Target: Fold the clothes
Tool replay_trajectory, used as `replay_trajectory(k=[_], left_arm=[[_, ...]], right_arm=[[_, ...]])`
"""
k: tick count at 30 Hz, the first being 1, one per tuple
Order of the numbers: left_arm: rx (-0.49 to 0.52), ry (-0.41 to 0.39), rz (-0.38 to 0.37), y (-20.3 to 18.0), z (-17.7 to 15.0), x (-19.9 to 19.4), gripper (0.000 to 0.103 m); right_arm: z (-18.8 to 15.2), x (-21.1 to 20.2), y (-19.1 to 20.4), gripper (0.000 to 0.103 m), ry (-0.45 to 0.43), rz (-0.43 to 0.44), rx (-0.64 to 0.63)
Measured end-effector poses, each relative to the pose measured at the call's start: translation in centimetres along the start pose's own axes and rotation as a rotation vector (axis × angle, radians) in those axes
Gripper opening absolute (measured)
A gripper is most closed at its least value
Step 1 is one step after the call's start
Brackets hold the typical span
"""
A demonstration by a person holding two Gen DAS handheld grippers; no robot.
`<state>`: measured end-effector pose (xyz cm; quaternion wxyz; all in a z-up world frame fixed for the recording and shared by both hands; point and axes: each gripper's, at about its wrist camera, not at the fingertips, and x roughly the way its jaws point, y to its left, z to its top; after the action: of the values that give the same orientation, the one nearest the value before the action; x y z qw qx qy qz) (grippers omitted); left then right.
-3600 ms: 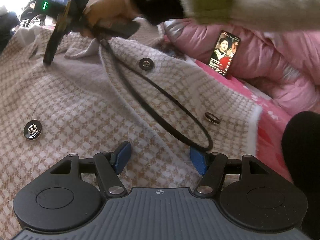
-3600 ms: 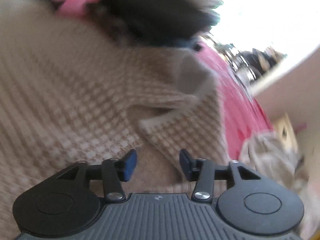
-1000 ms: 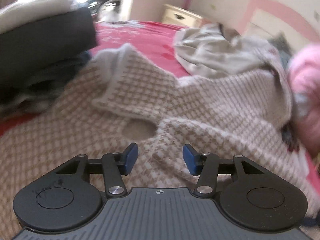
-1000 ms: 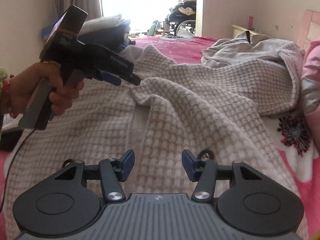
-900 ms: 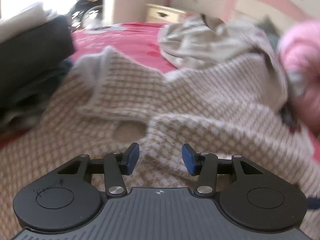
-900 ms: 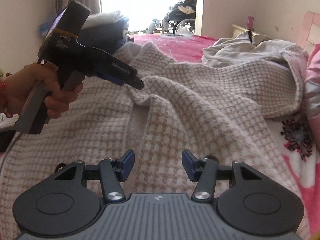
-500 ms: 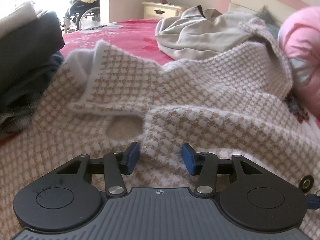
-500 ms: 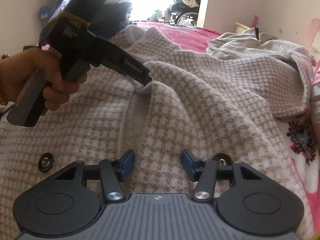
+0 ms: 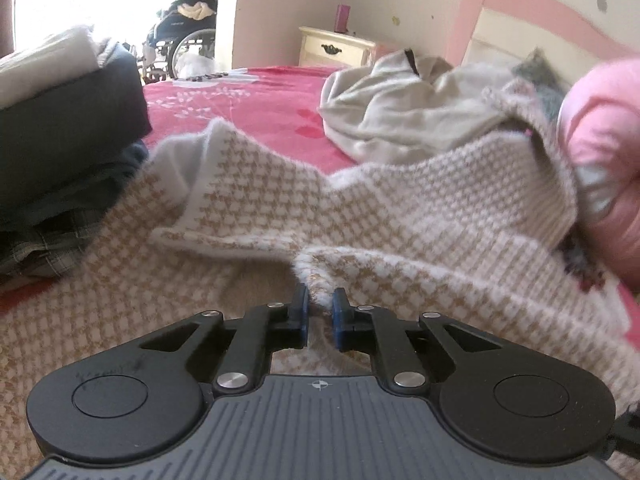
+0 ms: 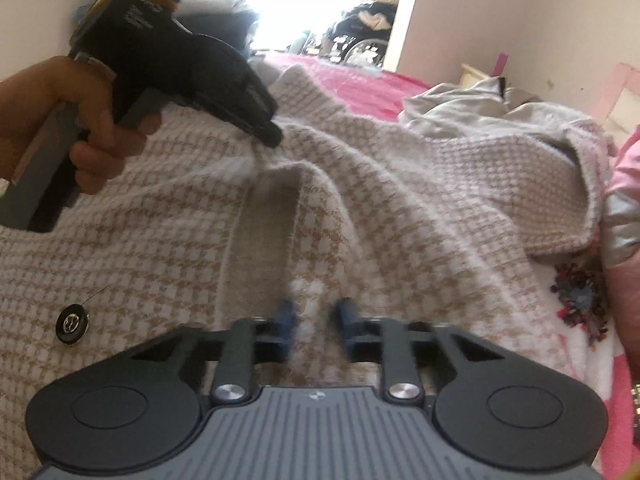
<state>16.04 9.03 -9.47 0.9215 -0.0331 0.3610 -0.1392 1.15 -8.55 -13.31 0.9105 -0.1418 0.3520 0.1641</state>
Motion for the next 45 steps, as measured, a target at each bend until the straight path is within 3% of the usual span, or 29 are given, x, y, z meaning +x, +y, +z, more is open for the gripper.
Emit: replay_trajectory(k=[2,6,10,14,19,22,26,30,33,36,38,45], left_arm=[[-0.025,-0.008,-0.015,0.6,0.7,-0.7,0.009],[-0.048,-0.011,-0.050,1.7,1.7,-1.8,0.009],[0.059,0.014,-0.039,1.5,1.5,-1.5,0.009],[0.128,0.093,-0.015,1.6,0.4,-0.1,0.009],[0.201,0.106,0.018,1.3,-0.2,0.7,0.014],[0.242,0.113,0.044,1.3,-0.7,1.4,0.021],[0.157,0.099,0.033,3.2,-0.5,1.0,0.031],[0.083,0.086,0.107,4.8,-0.2,0.0,0.043],[0.020,0.054,0.150,5.5,-0.1,-1.5,0.043],[0.037,0.006,0.125,4.1,-0.2,-3.8,0.043],[0.106,-0.017,0.087,2.0,-0.5,-5.4,0.044],[0.317,0.047,-0.141,-7.0,-5.2,-8.0,0.045]], right_arm=[[0.1,-1.0,-0.8,0.011,-0.019,0.017,0.026],[0.8,-3.3,-2.9,0.010,-0.050,0.167,0.116],[1.5,-3.8,-3.6,0.010,-0.031,0.294,0.150],[1.5,-2.4,-2.5,0.011,0.026,0.311,0.113],[1.3,-1.4,-1.9,0.011,0.066,0.326,0.103],[0.5,0.4,-2.2,0.021,0.106,0.355,0.161],[-0.7,0.7,-3.1,0.042,0.106,0.421,0.273],[-1.3,-0.8,-6.7,0.043,0.082,0.499,0.455],[-2.3,-2.8,-10.1,0.043,0.056,0.484,0.581],[-3.5,-5.4,-12.4,0.043,0.048,0.434,0.628],[-4.1,-7.4,-12.5,0.043,0.052,0.434,0.603],[-5.7,-13.3,-10.0,0.043,0.091,0.431,0.461]])
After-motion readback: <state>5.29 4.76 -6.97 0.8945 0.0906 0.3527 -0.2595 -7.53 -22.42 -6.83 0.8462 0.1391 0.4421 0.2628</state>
